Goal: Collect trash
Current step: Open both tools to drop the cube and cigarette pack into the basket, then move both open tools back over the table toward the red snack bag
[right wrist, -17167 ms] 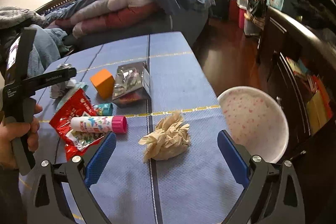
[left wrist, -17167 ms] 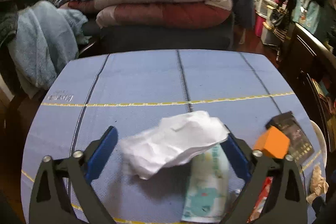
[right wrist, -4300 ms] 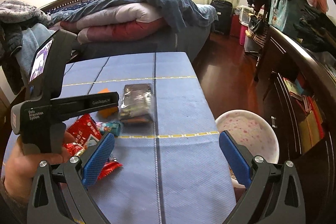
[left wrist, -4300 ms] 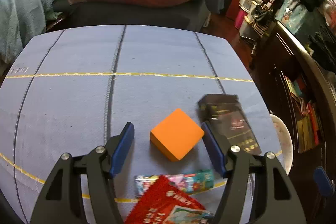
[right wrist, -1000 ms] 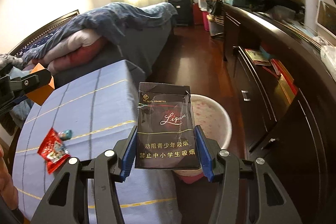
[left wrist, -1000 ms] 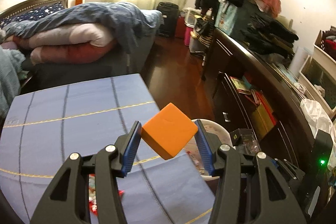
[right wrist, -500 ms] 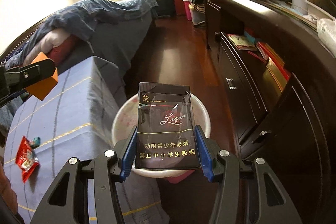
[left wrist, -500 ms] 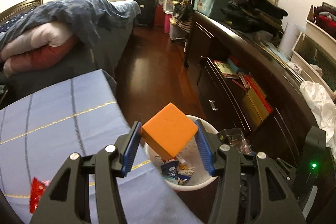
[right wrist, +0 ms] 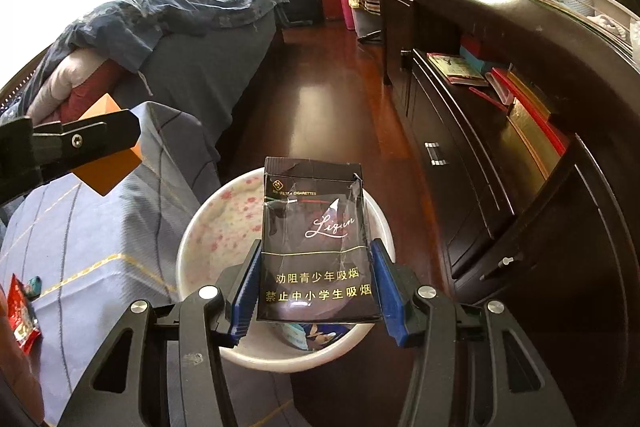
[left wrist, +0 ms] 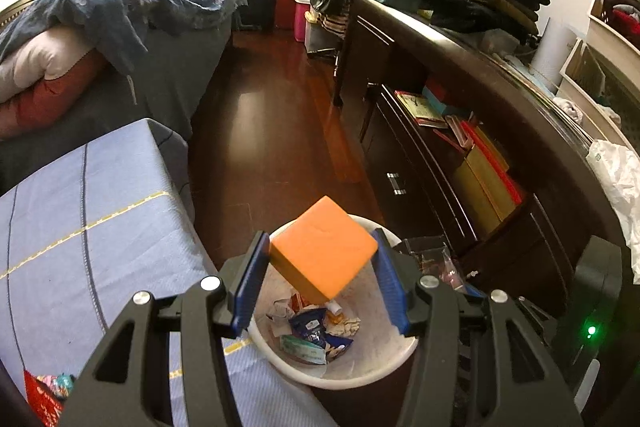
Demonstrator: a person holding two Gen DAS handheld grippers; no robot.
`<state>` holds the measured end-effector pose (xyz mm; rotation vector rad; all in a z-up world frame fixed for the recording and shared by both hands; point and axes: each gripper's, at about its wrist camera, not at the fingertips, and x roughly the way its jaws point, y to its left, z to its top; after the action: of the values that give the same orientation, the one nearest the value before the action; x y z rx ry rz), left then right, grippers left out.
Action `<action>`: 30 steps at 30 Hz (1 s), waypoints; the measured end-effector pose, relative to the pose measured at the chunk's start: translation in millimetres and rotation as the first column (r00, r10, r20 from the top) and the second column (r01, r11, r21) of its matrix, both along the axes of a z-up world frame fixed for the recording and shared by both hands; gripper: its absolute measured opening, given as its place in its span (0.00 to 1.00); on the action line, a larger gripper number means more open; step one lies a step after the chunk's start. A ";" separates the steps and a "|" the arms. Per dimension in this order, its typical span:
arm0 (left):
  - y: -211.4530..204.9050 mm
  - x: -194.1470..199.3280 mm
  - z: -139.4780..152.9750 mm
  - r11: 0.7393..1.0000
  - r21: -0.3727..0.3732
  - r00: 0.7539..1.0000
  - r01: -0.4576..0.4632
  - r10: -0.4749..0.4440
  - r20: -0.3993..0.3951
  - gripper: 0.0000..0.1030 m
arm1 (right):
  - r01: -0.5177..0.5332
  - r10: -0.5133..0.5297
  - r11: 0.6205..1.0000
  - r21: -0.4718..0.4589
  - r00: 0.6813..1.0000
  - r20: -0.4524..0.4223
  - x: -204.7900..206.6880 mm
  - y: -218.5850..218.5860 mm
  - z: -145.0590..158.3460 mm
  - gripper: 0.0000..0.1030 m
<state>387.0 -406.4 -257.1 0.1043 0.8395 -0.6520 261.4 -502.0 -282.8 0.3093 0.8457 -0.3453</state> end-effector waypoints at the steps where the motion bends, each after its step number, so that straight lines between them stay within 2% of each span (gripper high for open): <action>1: 0.3 1.2 -0.2 1.000 0.001 1.000 0.000 0.000 0.000 0.52 | 0.001 -0.001 1.000 -0.004 1.000 -0.005 2.8 -0.4 -2.1 0.52; 4: -0.7 3.2 -4.2 1.000 0.003 1.000 0.000 0.000 -0.003 0.55 | 0.007 -0.008 1.000 -0.027 1.000 -0.012 7.6 0.1 -6.3 0.53; 11: 5.6 4.6 -0.2 1.000 -0.013 1.000 -0.018 0.018 0.013 0.74 | 0.019 -0.020 0.999 -0.038 0.999 -0.025 7.7 -1.8 -9.1 0.62; 21: 33.0 -13.3 28.0 0.998 -0.047 0.997 -0.048 0.050 0.052 0.84 | -0.004 0.004 0.999 -0.032 1.000 -0.004 -9.8 18.5 12.1 0.72; 30: 81.9 -41.3 48.0 0.993 -0.042 0.990 -0.113 0.116 0.086 0.89 | -0.080 0.080 0.997 -0.024 0.996 0.034 -23.9 56.0 39.0 0.77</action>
<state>345.6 -324.5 -209.1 0.0502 0.7422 -0.5511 237.5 -446.0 -243.8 0.2593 0.8174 -0.2738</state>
